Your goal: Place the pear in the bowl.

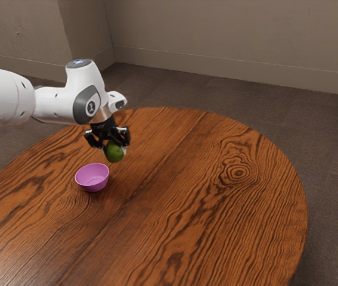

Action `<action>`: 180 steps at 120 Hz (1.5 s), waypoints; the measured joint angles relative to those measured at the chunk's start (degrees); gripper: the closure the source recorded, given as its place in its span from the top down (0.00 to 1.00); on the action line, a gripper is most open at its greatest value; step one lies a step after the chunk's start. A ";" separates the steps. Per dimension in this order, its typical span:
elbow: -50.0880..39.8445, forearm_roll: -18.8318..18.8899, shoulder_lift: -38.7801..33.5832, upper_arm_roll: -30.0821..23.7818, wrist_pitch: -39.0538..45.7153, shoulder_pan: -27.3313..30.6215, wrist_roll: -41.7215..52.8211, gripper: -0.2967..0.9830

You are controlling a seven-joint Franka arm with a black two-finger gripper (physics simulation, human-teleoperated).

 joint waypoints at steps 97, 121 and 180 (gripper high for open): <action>-5.68 -0.15 2.31 1.88 4.14 4.64 -0.20 0.60; -6.68 -0.69 0.58 1.93 4.43 4.51 0.79 0.70; 6.27 7.56 -12.25 1.64 -11.73 -4.14 2.18 0.76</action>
